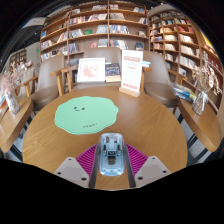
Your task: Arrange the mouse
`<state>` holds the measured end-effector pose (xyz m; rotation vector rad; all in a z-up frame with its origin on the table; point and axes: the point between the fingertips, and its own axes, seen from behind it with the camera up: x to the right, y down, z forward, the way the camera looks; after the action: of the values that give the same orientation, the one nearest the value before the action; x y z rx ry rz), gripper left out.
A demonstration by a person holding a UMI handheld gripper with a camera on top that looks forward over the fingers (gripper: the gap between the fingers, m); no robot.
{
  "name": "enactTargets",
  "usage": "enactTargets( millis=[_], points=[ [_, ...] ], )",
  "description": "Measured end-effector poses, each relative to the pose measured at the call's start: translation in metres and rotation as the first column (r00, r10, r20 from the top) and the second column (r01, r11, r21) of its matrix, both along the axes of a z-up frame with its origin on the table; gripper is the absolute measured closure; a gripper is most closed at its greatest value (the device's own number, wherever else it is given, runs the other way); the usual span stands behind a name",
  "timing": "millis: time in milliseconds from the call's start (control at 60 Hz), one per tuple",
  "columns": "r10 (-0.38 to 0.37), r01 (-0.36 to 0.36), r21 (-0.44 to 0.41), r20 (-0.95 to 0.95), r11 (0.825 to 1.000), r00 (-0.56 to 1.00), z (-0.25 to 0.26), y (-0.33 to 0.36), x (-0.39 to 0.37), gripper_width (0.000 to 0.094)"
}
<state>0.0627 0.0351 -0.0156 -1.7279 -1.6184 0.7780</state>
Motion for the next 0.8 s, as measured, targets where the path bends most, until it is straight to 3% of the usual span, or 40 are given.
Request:
enactTargets(
  millis=[67,183,267,383,617,800],
  points=[
    [-0.004,0.004,0.011,0.021,1.0,1.0,0.002,0.001,0.0,0.0507],
    [-0.022,0.021,-0.051,-0.02,0.999,1.0,0.04,-0.003,-0.007,0.0522],
    [-0.001,-0.005,-0.087,-0.077,0.996,0.997,0.086,-0.015,-0.032,0.052],
    [0.066,-0.072,-0.033,-0.17,0.997,0.983,0.128,-0.039,-0.092,0.0522],
    [0.145,-0.147,-0.038,-0.05,0.988,0.988,0.051,-0.094,-0.173,0.0519],
    [0.1,-0.1,0.005,0.024,0.995,0.995,0.006,-0.092,-0.176,0.0486]
  ],
)
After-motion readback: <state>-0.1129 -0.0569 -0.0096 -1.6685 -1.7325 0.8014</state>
